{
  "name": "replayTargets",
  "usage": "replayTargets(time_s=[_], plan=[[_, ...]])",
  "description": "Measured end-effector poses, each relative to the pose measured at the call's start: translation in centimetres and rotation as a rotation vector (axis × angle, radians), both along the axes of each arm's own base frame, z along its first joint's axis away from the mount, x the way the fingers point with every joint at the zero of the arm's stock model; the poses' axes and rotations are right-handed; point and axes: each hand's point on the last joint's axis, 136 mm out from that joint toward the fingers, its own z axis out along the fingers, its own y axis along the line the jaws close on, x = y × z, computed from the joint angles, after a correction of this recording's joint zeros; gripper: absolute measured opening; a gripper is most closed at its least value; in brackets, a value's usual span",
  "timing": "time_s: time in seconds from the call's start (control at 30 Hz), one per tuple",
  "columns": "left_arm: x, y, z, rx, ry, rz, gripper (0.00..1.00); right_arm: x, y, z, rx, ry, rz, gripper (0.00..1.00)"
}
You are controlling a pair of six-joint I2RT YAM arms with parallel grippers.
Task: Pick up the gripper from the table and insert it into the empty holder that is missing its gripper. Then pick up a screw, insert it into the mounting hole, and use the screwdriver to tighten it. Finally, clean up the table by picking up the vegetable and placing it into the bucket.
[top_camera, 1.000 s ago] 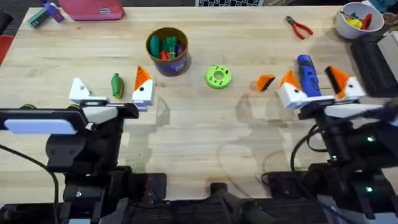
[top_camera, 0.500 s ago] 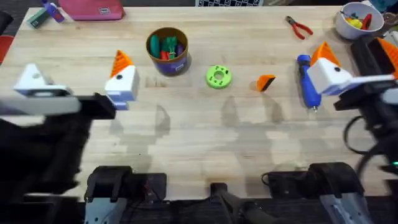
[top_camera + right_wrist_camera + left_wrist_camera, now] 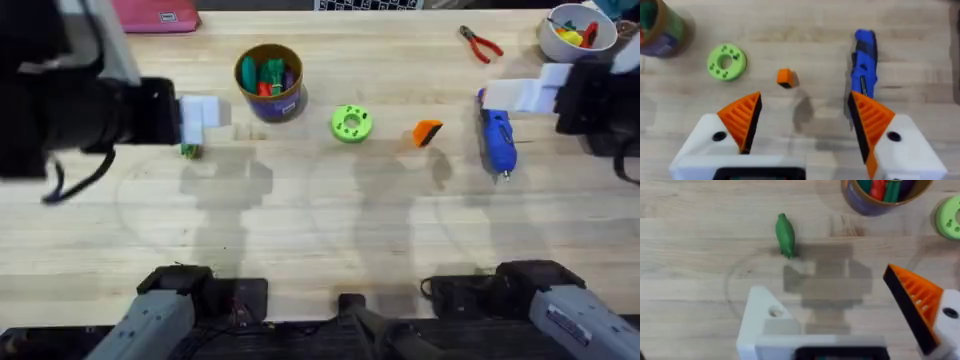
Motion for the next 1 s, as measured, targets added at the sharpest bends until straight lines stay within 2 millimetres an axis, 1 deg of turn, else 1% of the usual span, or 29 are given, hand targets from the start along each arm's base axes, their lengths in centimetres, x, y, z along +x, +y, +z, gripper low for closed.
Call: replayTargets(time_s=[0.13,0.2,0.33,0.4,0.53,0.67,0.73,0.8,0.87,1.0], plan=[[1.3,0.0,-1.7,0.003,0.120,0.001,0.985,0.5,0.0,-1.5,0.000,0.104,0.000,0.993],[1.7,0.0,-2.9,0.003,0.172,0.001,0.985,0.7,0.0,-2.1,0.000,0.135,0.000,0.993],[2.3,0.1,-4.8,0.003,0.253,0.003,0.985,1.0,0.0,-2.9,-0.001,0.170,0.000,0.994],[2.4,0.3,-5.5,-0.004,0.280,0.005,0.985,1.1,0.0,-3.2,-0.001,0.179,0.000,0.994],[2.6,1.8,-6.4,-0.034,0.344,0.029,0.985,1.2,0.0,-3.1,-0.001,0.179,0.000,0.994],[4.4,4.5,-6.8,-0.052,0.399,0.049,0.985,1.2,0.0,-3.1,-0.001,0.177,0.000,0.994],[5.5,5.2,-7.5,-0.063,0.425,0.038,0.985,1.2,0.0,-3.1,-0.001,0.176,0.000,0.993],[6.5,5.7,-8.7,-0.065,0.458,0.015,0.985,1.3,0.0,-3.0,-0.001,0.176,0.000,0.994],[7.3,6.0,-10.5,-0.068,0.501,-0.011,0.990,1.2,0.0,-3.0,-0.001,0.176,0.000,0.993],[7.5,6.0,-14.4,-0.088,0.612,-0.033,0.984,1.2,0.0,-3.0,-0.001,0.176,0.000,0.993]])
